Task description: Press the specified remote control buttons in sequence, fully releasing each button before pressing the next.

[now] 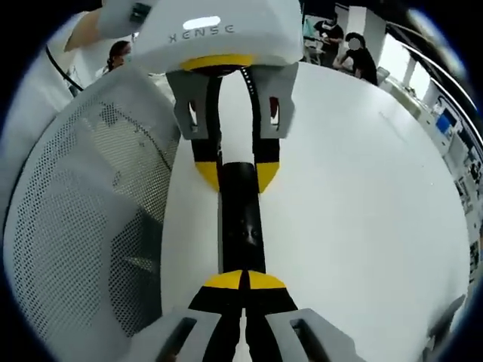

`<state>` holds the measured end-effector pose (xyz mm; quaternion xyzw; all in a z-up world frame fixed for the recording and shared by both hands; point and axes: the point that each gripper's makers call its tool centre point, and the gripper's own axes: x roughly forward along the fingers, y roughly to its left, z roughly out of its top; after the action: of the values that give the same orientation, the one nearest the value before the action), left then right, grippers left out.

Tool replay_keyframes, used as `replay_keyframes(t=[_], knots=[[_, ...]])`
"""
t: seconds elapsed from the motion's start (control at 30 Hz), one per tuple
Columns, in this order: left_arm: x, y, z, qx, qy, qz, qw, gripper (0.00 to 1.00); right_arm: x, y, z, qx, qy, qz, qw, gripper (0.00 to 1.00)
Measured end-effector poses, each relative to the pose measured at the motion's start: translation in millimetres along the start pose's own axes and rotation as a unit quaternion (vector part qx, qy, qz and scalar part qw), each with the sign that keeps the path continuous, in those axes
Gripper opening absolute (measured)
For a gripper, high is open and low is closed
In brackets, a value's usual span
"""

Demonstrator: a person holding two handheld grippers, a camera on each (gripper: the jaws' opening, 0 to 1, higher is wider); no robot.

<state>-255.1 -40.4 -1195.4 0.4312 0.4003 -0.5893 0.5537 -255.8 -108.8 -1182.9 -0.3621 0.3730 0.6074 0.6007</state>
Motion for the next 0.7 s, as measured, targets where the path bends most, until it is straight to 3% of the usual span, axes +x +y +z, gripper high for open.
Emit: replay_keyframes(t=[0.2, 0.37, 0.63, 0.7], knots=[[0.3, 0.3, 0.5, 0.000, -0.008, -0.002, 1.0000, 0.24, 2.5, 0.5, 1.2, -0.030, 0.028, -0.004, 0.9991, 0.00], [0.5, 0.6, 0.6, 0.004, -0.006, -0.002, 1.0000, 0.24, 3.4, -0.5, 0.4, -0.035, 0.030, -0.019, 0.9988, 0.00], [0.3, 0.4, 0.5, 0.001, -0.010, 0.000, 1.0000, 0.24, -1.1, 1.6, 2.2, 0.023, -0.059, -0.034, 0.9974, 0.00], [0.3, 0.4, 0.5, 0.000, -0.010, 0.000, 0.9999, 0.24, -1.1, 2.0, 4.0, 0.028, -0.071, -0.042, 0.9962, 0.08]])
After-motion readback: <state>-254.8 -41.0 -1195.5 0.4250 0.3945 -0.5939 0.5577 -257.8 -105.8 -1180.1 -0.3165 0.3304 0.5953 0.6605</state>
